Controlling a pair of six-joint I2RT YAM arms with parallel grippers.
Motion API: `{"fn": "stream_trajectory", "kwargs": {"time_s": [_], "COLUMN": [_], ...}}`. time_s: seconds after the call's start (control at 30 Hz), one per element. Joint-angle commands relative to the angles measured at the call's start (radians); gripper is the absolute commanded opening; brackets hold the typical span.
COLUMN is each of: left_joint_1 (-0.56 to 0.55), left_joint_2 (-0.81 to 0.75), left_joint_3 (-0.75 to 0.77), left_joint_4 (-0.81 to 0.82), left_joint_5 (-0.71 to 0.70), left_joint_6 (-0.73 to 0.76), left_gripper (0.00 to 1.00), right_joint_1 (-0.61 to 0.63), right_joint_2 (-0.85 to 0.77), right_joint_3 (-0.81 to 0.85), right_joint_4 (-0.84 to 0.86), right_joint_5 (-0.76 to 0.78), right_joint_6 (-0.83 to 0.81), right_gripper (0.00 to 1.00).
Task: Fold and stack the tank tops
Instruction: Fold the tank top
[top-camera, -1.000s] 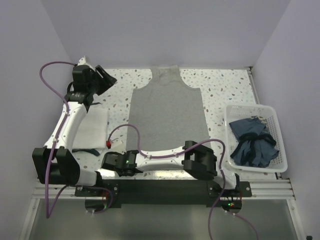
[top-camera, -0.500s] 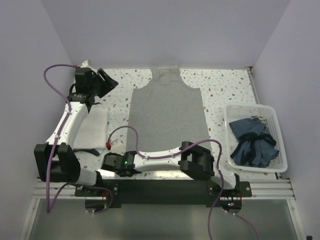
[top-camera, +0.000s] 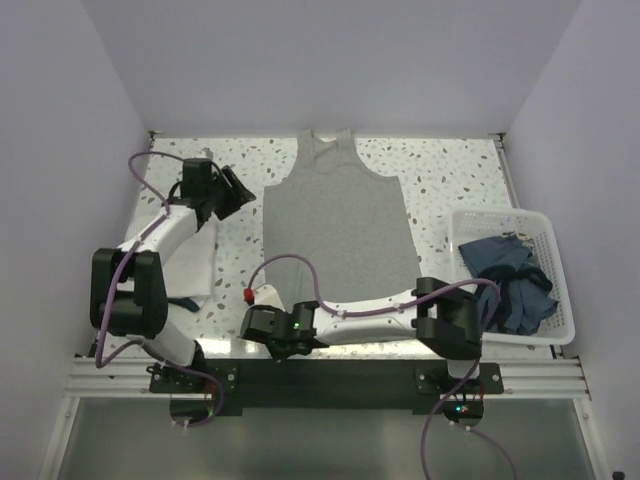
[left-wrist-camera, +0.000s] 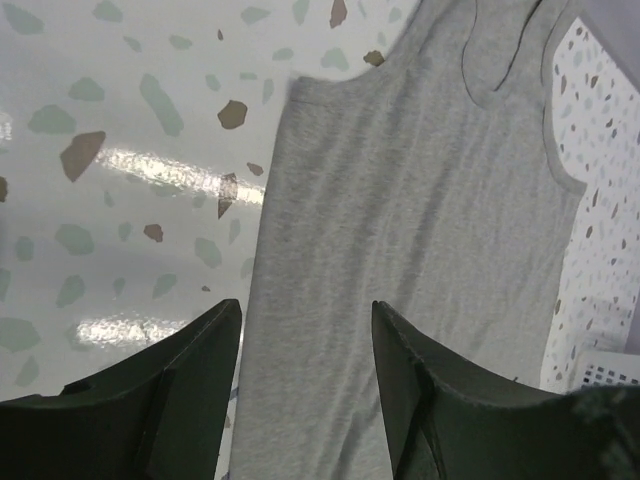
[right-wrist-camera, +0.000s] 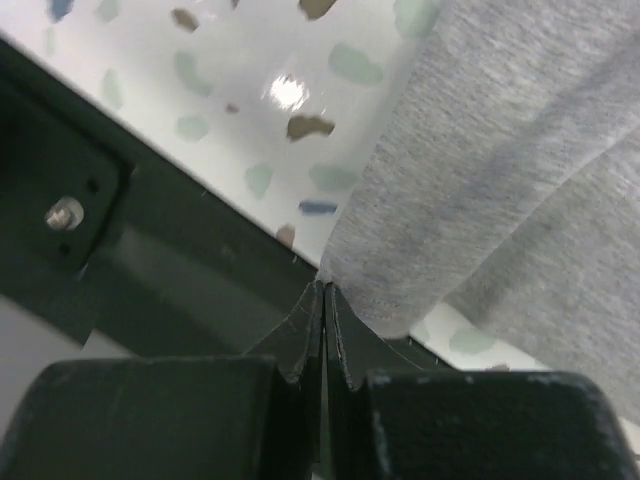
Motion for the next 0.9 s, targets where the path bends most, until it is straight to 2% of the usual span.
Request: {"fn": "stream_trajectory", "kwargs": {"time_s": [0.0, 0.23, 0.4, 0.67, 0.87], "left_joint_1": [-0.073, -0.118, -0.124, -0.126, -0.127], "left_joint_2": [0.086, 0.267, 0.327, 0.471, 0.515], "left_joint_3": [0.028, 0.142, 0.185, 0.281, 0.306], "left_joint_4": [0.091, 0.054, 0.061, 0.049, 0.048], "left_joint_5": [-0.039, -0.130, -0.184, -0.179, -0.187], "left_joint_6": [-0.027, -0.018, 0.020, 0.066, 0.085], "left_gripper": [0.59, 0.57, 0.58, 0.55, 0.53], "right_joint_1": [-0.014, -0.040, -0.043, -0.043, -0.045], "right_joint_2": [-0.142, -0.300, -0.318, -0.331, -0.351], "right_joint_3": [-0.089, -0.181, -0.187, -0.187, -0.200], "right_joint_4": [0.096, 0.081, 0.064, 0.055, 0.053], "right_joint_5": [-0.108, -0.090, -0.080, -0.071, -0.067], "right_joint_6": [0.025, 0.058, 0.064, 0.075, 0.082], "right_gripper": [0.00, 0.00, 0.00, 0.00, 0.00]}}
